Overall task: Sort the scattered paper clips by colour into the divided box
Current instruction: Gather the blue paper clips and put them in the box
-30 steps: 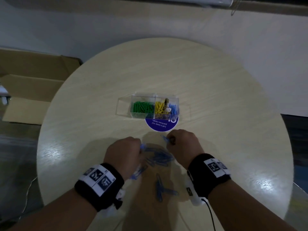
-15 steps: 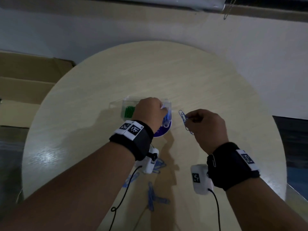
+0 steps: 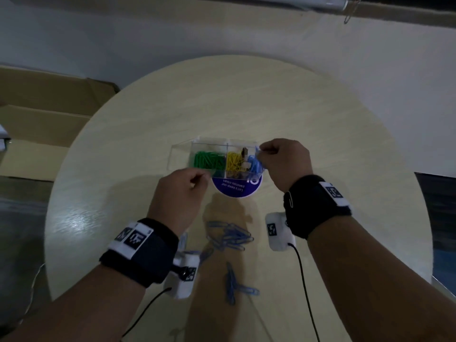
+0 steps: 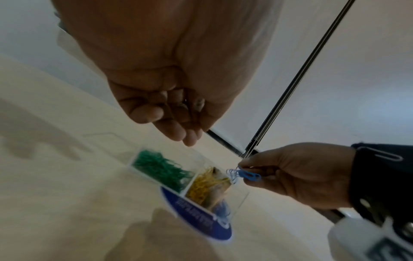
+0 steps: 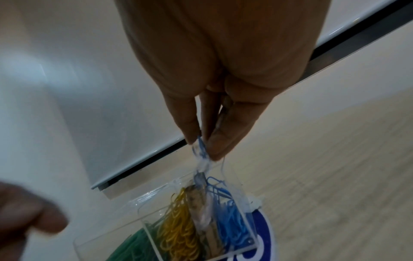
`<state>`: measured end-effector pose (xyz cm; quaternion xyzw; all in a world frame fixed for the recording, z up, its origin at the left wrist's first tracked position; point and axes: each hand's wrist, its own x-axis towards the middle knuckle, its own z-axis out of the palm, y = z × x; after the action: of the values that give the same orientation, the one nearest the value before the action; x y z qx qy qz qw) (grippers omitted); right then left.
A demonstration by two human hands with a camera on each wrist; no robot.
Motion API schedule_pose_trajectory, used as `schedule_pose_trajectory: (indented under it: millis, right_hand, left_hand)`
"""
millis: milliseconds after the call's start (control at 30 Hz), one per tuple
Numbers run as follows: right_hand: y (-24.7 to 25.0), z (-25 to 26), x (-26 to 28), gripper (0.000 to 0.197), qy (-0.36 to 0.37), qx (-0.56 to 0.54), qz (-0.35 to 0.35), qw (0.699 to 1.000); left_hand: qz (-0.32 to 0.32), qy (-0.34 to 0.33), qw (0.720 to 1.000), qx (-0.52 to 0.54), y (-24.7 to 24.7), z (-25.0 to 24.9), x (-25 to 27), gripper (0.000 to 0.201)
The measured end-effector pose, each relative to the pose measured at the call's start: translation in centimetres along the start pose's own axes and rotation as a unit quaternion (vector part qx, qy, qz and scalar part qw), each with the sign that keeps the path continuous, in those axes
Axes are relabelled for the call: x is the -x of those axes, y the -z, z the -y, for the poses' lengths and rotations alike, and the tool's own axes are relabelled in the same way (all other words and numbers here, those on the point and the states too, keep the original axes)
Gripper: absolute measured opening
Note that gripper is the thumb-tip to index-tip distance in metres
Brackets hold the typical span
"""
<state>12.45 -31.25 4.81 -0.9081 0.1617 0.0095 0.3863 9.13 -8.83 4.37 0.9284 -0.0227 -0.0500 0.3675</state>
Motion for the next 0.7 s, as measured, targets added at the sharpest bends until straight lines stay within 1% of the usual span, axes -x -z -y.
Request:
schedule_pose_trajectory:
  millis: [67,133,167,233,267,333,400,433,567,633,700]
  right_hand:
    - [-0.1,-0.5,0.1,0.022,-0.013,-0.018,-0.014,1.0]
    - [-0.2,-1.4,0.2,0.022,-0.033,-0.036,-0.034,0.998]
    - [-0.3,-1.8,0.3,0.023,-0.046,-0.032,-0.028,0.998]
    - [-1.0,-2.2,0.5,0.029,-0.072,-0.02,0.012,0.997]
    - [-1.5,-2.4,0.5,0.03,-0.082,-0.019,0.029,0.996]
    - [-2.3,-2.4,0.7,0.027,-0.088,-0.018,0.037,0.995]
    - [-2.8,-2.5,1.1,0.027,-0.094,-0.019,0.027,0.995]
    - [-2.9,-2.5,1.4,0.028,-0.093,-0.016,0.023,0.995]
    - [-3.0,-2.7,3.7,0.035,-0.084,0.005,0.045,0.995]
    - [-3.0,-2.9,5.7,0.04,-0.082,-0.011,0.056,0.995]
    - [-2.8,-3.4,8.1,0.037,-0.077,-0.016,0.06,0.995]
  left_hand:
    - [0.008,0.011,1.0,-0.02,0.6,2.1,1.7,0.018]
    - [0.025,0.025,0.998,-0.045,1.0,4.1,3.2,0.015]
    - [0.021,0.022,0.998,-0.054,1.3,4.8,3.4,0.016]
    - [-0.014,-0.017,0.997,-0.074,1.4,5.5,2.6,0.027]
    - [-0.017,-0.042,0.995,-0.094,1.3,5.5,1.7,0.035]
    - [0.026,-0.067,0.99,-0.121,0.8,4.9,-0.3,0.046]
    - [0.072,-0.064,0.988,-0.119,0.2,4.3,-1.4,0.046]
    - [0.082,-0.063,0.988,-0.116,0.0,4.2,-1.4,0.044]
    - [0.071,-0.069,0.986,-0.133,0.5,4.4,1.3,0.042]
    - [0.092,-0.078,0.979,-0.166,1.1,4.8,3.2,0.044]
    - [0.114,-0.077,0.975,-0.177,1.8,5.1,4.8,0.05]
